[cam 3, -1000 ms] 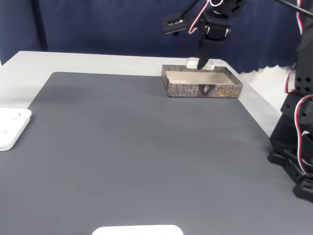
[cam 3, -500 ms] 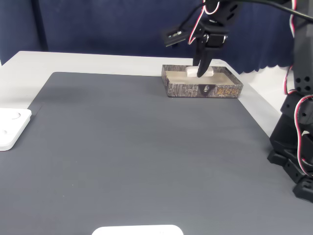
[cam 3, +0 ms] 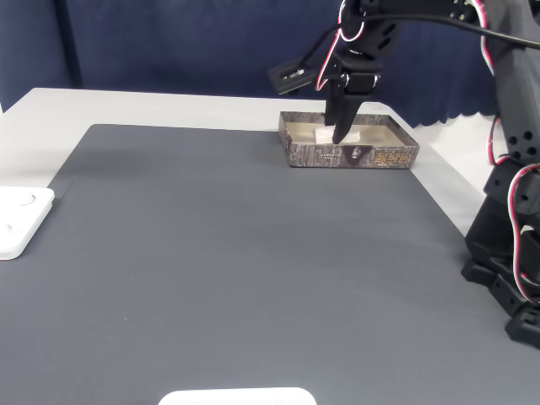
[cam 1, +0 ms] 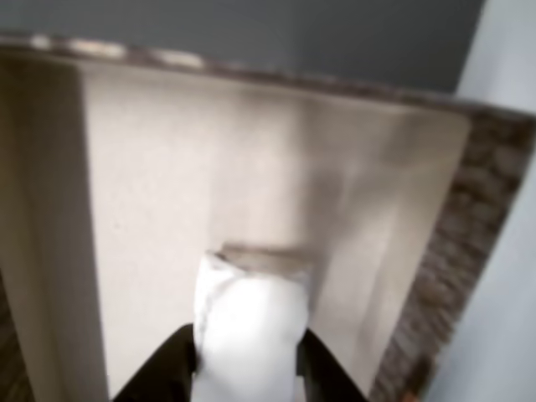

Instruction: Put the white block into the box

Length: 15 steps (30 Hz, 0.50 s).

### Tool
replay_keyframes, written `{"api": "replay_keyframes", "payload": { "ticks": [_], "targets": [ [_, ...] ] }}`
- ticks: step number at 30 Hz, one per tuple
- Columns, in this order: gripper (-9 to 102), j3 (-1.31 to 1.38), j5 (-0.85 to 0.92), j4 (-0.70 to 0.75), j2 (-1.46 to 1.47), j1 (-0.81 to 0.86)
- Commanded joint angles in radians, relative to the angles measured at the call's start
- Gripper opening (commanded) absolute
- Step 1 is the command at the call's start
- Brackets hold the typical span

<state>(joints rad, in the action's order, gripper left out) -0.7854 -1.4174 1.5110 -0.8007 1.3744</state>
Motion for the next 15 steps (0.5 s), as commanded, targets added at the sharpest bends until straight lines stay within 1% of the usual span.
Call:
{"api": "replay_keyframes", "payload": {
  "ticks": [1,5,12,15],
  "targets": [
    [1,0.048,0.034,0.008,-0.023,-0.015],
    [7,0.032,0.043,0.008,-0.029,-0.017],
    [26,0.038,0.055,-0.008,-0.035,-0.029],
    [29,0.038,0.055,-0.017,-0.037,-0.029]
  ]
}}
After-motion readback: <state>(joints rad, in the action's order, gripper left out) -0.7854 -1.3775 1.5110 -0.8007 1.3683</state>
